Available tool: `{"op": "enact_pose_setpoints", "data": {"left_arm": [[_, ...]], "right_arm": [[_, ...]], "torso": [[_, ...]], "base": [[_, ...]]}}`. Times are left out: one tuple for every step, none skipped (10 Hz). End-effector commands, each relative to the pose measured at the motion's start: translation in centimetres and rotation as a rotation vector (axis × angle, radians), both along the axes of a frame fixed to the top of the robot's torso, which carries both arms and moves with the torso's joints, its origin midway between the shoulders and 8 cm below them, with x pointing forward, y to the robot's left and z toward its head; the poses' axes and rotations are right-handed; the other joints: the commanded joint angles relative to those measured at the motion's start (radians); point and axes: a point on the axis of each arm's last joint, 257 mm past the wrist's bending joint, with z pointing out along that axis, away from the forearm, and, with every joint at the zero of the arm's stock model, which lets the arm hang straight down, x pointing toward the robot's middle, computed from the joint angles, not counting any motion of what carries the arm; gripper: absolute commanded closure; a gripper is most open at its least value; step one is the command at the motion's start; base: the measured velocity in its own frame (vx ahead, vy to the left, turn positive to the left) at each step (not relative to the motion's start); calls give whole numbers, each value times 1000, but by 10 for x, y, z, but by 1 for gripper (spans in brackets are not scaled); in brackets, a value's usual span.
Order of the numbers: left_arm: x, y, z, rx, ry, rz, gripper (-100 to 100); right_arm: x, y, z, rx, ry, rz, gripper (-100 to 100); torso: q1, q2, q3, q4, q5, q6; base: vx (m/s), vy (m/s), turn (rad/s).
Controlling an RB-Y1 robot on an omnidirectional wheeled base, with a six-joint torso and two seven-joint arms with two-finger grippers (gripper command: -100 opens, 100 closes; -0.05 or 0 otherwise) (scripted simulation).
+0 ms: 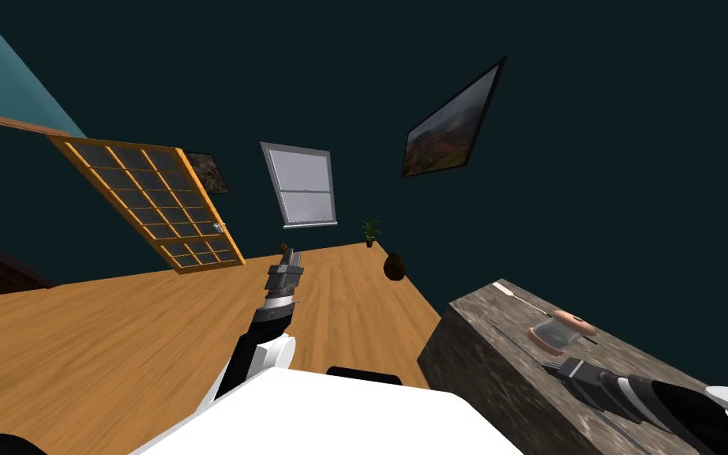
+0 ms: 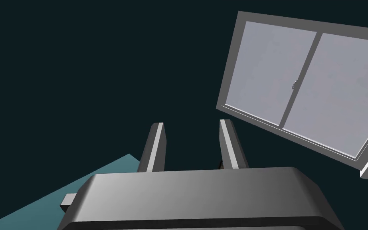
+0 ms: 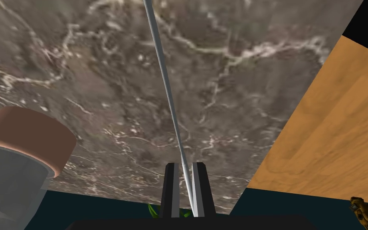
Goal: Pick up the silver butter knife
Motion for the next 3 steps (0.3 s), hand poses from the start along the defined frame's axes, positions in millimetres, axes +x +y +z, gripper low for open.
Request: {"op": "enact_pose_setpoints", "data": {"left_arm": [[0,0,0,0,0,0,0],[0,0,0,0,0,0,0],[0,0,0,0,0,0,0]], "right_arm": [[6,11,1,6,-4,30,100],[3,6,0,0,-1,18,100],[3,7,0,1,-1,21,0]], "torso": [[0,0,0,0,0,0],[1,0,0,0,-1,-2],[0,3,1,1,-1,-2]], "base": [[80,4,-126],[30,9,-1],[6,2,4]]}}
